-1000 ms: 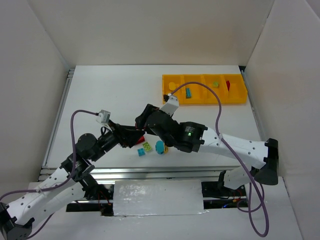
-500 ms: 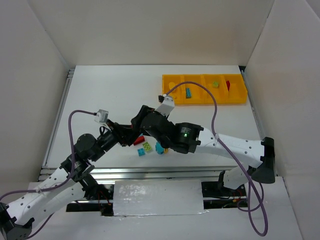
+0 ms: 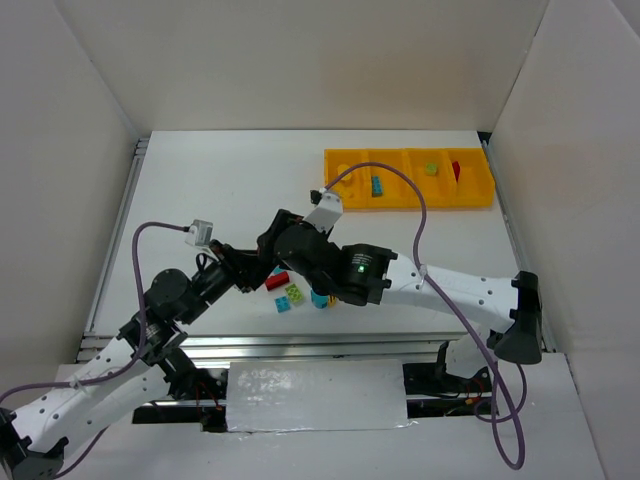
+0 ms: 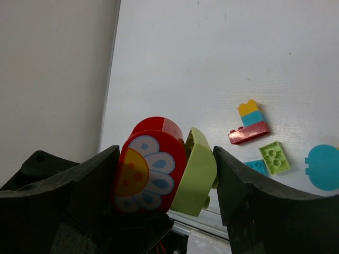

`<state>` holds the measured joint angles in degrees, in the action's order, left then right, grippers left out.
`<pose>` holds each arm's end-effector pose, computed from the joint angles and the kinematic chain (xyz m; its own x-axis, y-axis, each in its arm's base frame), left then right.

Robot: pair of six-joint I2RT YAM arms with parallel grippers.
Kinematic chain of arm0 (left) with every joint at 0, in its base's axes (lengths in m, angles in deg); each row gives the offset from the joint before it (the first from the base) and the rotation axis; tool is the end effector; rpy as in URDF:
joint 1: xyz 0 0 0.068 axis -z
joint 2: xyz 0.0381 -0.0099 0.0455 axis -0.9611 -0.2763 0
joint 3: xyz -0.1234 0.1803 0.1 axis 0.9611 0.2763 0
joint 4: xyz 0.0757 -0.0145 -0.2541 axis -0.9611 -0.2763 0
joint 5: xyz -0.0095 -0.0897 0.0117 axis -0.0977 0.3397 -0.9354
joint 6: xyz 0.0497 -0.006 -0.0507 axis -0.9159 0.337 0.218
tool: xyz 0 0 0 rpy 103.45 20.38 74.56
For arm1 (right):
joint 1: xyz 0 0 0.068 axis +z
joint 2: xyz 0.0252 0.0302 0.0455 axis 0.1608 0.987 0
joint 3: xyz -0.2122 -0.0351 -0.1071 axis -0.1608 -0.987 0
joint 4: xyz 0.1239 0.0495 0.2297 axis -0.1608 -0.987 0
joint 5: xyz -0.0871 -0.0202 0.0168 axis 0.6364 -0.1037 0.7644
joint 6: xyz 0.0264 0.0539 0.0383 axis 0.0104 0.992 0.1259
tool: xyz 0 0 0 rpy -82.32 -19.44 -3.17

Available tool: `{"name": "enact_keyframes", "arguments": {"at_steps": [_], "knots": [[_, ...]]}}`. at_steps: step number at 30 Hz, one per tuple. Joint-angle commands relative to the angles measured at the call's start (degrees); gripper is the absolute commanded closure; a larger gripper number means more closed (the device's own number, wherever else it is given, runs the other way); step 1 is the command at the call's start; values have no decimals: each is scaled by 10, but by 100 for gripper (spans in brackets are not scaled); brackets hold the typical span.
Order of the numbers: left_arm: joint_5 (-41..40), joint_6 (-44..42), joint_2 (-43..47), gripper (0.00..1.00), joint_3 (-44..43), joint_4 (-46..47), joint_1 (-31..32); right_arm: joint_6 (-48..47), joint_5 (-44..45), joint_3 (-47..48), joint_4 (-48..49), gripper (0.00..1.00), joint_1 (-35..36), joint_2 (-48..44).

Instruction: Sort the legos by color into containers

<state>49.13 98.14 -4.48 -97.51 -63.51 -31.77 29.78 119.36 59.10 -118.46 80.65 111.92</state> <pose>0.1530 -0.1350 0.2979 -0.3744 -0.6240 -0.6859 0.5255 0.4666 -0.7114 0.1478 0.3195 0.3285 -0.5540 0.4267 -0.7149 -0.1214 0.8081 0.5764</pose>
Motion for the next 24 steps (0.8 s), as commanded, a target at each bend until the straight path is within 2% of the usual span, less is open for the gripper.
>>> {"name": "enact_keyframes", "arguments": {"at_steps": [1,7,8,10,12,13,14,15,16,18,24], "knots": [[-27,17,19,49,-9,40,0,4,13,19,-9,100,9,16],[-41,20,28,74,-8,31,1,5,10,11,-4,100,16,21],[-41,20,28,87,-8,31,0,2,10,11,-2,100,18,20],[-38,19,26,100,-9,34,0,2,7,11,1,99,20,21],[-36,18,22,100,-11,33,0,-1,3,10,2,95,21,20],[-35,15,18,100,-14,31,1,-4,-4,4,6,91,21,20],[-33,13,17,100,-15,31,1,-13,-10,-1,12,82,21,12],[-33,13,17,100,-14,30,1,-19,-17,-8,32,47,20,6],[-32,12,19,100,-12,31,0,-23,-30,-25,43,28,20,-2],[-30,12,23,100,-8,32,0,-37,-48,-47,81,1,16,-28],[-21,6,39,100,-6,30,1,-80,-179,-162,199,0,-39,-130]]}}
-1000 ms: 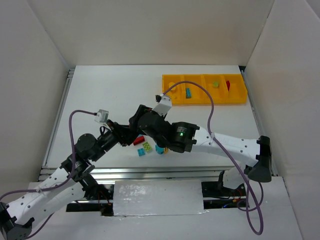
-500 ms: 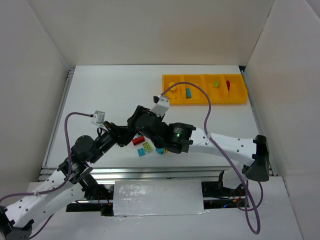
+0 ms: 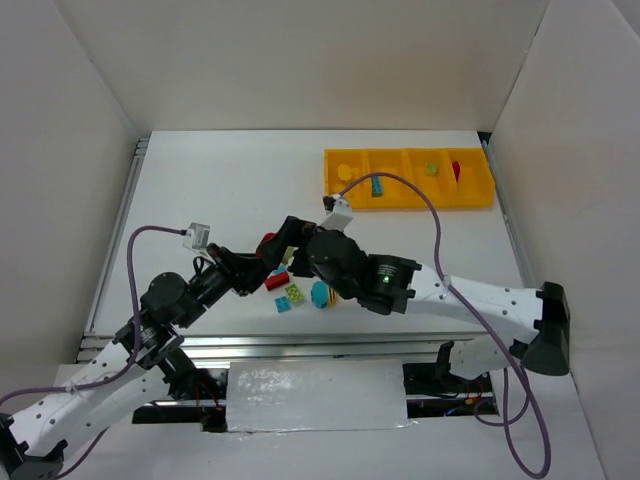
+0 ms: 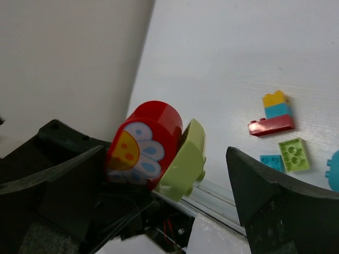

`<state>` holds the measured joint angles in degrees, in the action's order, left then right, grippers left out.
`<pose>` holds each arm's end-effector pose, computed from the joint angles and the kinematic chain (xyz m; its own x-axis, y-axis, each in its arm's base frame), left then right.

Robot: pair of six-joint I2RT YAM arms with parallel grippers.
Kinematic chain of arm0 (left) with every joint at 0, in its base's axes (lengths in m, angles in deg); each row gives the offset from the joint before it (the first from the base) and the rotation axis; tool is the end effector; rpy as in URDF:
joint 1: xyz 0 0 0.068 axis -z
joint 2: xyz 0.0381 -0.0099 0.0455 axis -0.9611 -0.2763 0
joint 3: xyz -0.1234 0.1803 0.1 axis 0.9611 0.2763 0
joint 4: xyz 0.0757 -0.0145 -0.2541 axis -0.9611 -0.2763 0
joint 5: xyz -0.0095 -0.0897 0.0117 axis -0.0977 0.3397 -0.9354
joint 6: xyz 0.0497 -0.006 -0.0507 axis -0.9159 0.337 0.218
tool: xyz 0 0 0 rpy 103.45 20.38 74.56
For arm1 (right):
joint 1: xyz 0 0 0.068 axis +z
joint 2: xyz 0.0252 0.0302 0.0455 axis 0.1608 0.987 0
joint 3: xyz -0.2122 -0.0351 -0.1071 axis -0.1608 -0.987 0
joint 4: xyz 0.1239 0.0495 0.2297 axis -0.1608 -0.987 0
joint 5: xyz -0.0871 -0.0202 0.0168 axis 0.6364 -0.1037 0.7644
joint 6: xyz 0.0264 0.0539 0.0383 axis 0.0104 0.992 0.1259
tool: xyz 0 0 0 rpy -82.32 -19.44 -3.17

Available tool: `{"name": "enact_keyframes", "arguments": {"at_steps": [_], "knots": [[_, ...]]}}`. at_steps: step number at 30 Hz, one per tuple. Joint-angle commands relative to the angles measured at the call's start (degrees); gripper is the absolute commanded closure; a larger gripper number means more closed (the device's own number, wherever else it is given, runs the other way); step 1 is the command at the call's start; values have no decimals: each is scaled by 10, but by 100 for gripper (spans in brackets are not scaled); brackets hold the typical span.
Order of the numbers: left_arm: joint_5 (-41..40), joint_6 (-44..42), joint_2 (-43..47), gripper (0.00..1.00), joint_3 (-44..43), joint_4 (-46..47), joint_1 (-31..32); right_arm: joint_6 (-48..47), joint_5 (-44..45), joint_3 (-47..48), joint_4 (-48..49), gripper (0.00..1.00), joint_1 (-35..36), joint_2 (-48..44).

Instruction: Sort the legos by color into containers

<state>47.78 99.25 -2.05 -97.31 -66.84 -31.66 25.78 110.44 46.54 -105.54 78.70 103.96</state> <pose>0.1489 -0.1299 0.2966 -0.3821 -0.6341 -0.6723 0.4963 0.4729 -0.7281 0.1462 0.3022 0.3158 -0.5992 0.4246 -0.6788 -0.2303 0.7206 0.6540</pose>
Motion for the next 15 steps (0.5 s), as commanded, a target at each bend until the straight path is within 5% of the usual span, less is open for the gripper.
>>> {"name": "enact_keyframes", "arguments": {"at_steps": [1,7,15], "knots": [[-7,-4,19,100,-8,62,-1,-53,-106,-61,79,0,-39,-63],[35,-8,32,100,-9,73,-1,-107,-348,-213,245,0,-143,-195],[89,14,27,100,-4,116,-1,-138,-474,-297,372,1,-170,-236]]}}
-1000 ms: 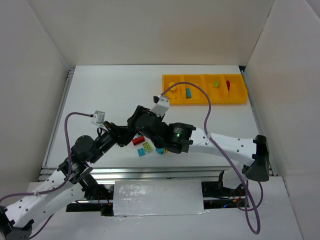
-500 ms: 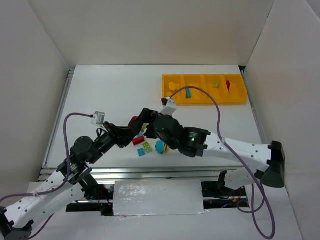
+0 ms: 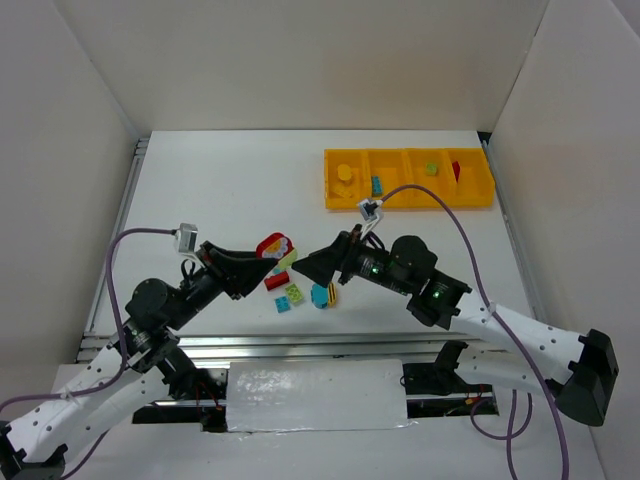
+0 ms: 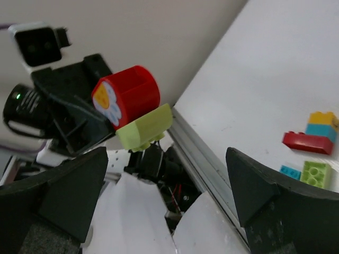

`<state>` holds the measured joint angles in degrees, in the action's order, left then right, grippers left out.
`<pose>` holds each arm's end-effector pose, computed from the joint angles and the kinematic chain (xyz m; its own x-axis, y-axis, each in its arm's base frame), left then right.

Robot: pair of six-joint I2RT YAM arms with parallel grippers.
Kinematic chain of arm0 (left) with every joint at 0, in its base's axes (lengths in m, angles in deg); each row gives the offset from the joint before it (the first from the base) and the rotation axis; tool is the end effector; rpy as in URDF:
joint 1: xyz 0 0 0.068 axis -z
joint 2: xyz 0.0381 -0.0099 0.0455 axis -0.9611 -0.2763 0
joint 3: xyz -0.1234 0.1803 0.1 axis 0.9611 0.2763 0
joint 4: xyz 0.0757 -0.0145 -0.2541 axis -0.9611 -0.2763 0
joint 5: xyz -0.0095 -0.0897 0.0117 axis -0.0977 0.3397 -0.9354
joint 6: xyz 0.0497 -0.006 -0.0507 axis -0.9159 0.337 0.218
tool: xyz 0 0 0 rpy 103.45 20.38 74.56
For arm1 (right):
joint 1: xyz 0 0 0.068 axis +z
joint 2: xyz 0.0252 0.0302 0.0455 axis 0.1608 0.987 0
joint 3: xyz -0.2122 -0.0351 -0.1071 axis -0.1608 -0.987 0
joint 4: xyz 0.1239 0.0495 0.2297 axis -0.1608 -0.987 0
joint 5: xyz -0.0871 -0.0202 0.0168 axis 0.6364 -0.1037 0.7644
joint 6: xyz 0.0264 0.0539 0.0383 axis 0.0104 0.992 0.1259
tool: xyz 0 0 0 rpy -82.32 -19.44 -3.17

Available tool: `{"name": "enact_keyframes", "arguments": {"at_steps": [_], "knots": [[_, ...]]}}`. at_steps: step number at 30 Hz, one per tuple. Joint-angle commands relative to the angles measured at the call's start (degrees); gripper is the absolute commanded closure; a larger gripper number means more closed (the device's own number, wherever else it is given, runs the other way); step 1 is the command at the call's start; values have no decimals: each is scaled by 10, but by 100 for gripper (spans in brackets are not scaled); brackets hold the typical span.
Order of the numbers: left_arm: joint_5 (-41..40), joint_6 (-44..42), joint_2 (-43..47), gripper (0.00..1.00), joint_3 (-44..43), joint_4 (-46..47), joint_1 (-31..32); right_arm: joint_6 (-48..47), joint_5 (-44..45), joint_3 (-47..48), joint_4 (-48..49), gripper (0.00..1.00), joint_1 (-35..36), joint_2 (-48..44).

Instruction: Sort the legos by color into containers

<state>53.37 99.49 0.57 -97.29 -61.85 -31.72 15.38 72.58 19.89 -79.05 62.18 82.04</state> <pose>0.1371 -0.1266 0.3157 -0.3710 -0.6501 -0.6631 0.6139 0.3641 -0.7004 0.1605 0.2228 0.3036 -0.6288 0.3576 -0.6904 -0.5838 0.3694 0.7230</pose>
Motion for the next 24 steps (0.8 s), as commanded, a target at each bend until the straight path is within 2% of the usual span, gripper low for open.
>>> {"name": "enact_keyframes", "arguments": {"at_steps": [1,3,7,15,16,18,20,21,22,24], "knots": [[48,13,-1,100,-5,69,-1,-37,-111,-40,152,1,-7,-21],[61,18,-7,100,-10,74,-1,-40,-150,-54,179,4,-11,-19],[87,28,-14,100,-20,82,-1,-41,-171,-57,223,22,-10,-12],[123,57,-23,100,-20,99,-1,-52,-196,-41,262,44,-12,4],[123,59,-23,100,-20,101,-1,-52,-202,-39,267,60,-12,8],[130,63,-24,100,-19,108,-1,-50,-217,-43,281,75,-12,11],[136,68,-26,100,-18,116,-1,-51,-220,-50,297,74,-12,8],[144,72,-26,100,-17,121,-1,-52,-220,-53,301,69,-13,5],[147,74,-26,100,-15,127,-1,-53,-219,-53,301,60,-16,5],[154,81,-25,100,-14,138,-1,-52,-218,-54,298,34,-19,3]]}}
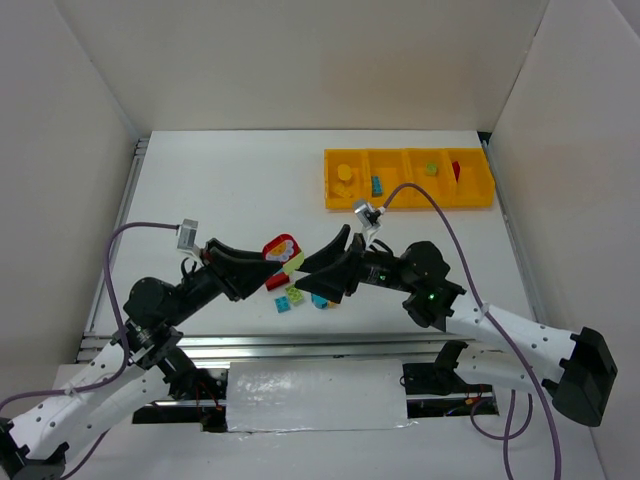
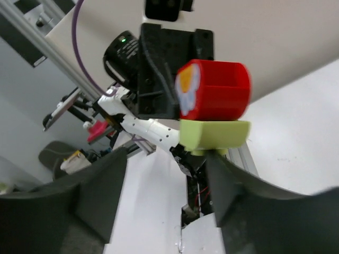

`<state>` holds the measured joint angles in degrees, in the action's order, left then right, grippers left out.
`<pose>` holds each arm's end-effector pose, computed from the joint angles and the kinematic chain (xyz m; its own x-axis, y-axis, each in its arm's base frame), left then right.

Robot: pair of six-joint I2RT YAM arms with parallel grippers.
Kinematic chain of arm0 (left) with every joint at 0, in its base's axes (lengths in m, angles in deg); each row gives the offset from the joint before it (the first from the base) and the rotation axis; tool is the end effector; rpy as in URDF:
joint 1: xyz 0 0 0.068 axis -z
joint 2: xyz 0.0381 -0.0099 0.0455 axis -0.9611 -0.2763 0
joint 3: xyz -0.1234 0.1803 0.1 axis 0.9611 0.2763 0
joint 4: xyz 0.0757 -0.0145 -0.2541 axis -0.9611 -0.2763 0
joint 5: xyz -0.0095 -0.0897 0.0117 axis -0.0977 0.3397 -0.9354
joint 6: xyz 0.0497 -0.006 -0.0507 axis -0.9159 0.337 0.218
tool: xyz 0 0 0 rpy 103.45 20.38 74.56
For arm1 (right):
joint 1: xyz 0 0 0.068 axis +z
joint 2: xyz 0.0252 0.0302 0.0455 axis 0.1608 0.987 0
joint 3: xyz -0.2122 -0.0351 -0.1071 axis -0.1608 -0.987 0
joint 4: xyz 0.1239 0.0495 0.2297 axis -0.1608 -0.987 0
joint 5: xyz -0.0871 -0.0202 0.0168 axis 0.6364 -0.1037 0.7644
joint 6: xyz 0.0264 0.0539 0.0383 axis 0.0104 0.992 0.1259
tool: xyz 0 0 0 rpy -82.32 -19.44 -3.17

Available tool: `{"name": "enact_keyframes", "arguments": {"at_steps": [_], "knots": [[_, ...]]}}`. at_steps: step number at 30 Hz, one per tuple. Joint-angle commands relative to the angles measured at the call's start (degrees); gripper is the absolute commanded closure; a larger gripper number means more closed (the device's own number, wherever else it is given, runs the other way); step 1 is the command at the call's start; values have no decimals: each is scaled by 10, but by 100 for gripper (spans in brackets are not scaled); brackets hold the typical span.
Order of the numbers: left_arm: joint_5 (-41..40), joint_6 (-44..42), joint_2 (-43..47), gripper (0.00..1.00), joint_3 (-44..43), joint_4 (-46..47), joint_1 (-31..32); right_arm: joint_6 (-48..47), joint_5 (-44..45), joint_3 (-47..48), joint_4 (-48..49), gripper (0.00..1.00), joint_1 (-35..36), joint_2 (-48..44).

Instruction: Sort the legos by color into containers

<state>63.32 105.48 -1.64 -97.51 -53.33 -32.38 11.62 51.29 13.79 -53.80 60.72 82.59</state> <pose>0.1320 -0.1328 0.3289 -0.4611 -0.6368 -0.6179 0.6968 0.1713 -0.6965 0.1430 0.2228 0.3156 -0.5168 0.3118 -0.7973 -0.8396 -0.0025 0.5433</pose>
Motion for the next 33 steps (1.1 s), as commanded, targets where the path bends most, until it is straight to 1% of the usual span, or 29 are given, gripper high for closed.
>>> {"name": "enact_keyframes", "arguments": {"at_steps": [1,2,3,8,12,14,15,19,21,25,27,28,33], "knots": [[57,22,-2,100,-14,53,5,-14,-6,7,45,28,-10,-3],[55,20,0,100,-16,52,5,-10,-3,8,41,22,-11,-2],[53,20,0,100,-16,49,6,-11,1,8,34,19,-13,-3],[55,21,1,100,-19,49,6,-13,13,14,19,18,-16,-2],[50,18,2,100,-23,45,5,-24,54,33,-46,20,-16,2],[43,13,6,100,-27,34,5,-26,77,32,-59,21,-16,-4],[39,11,8,100,-29,29,5,-28,87,36,-84,21,-16,-6],[17,1,22,100,-32,7,5,-30,125,26,-104,21,-17,-19],[13,1,24,100,-33,2,6,-31,127,28,-114,21,-18,-20],[12,8,24,100,-28,12,5,-28,114,41,-120,21,-18,-7],[20,11,22,100,-29,19,6,-25,86,35,-89,20,-18,-2],[22,12,17,100,-30,19,5,-23,52,32,-57,20,-18,3],[36,18,14,100,-26,34,6,-7,-45,22,39,20,-18,18]]}}
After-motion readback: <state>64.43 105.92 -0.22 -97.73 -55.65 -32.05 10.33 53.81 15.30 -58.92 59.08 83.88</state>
